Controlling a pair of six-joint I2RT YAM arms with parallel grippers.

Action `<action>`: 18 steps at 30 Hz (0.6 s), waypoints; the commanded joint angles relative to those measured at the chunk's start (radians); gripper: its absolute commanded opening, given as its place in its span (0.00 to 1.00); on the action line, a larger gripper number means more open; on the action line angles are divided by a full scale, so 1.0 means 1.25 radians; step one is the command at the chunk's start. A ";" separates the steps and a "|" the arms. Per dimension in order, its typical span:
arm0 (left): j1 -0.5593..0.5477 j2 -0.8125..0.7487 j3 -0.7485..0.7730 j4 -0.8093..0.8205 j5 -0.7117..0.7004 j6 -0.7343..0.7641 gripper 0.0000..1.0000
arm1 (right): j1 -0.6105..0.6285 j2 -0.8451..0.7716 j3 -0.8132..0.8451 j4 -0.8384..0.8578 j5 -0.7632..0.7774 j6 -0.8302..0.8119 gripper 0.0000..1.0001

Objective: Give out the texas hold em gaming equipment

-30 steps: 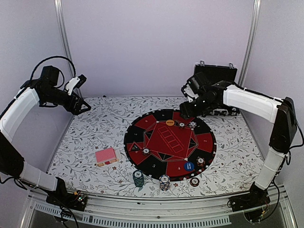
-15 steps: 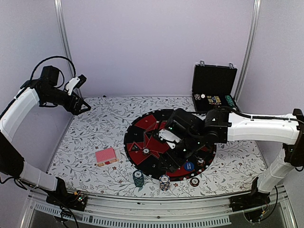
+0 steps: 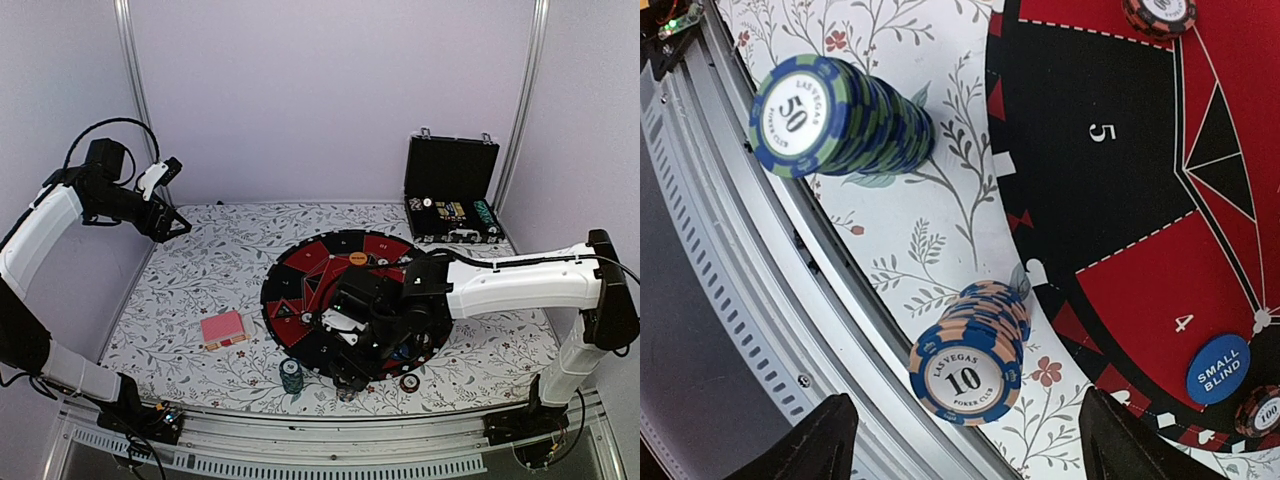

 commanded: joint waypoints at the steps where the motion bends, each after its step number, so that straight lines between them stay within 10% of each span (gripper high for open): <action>1: -0.008 -0.010 0.008 -0.016 0.000 -0.001 1.00 | 0.006 0.027 -0.011 0.002 0.006 -0.021 0.79; 18: -0.008 -0.006 0.015 -0.016 -0.001 -0.001 1.00 | 0.007 0.104 0.005 0.034 0.005 -0.055 0.72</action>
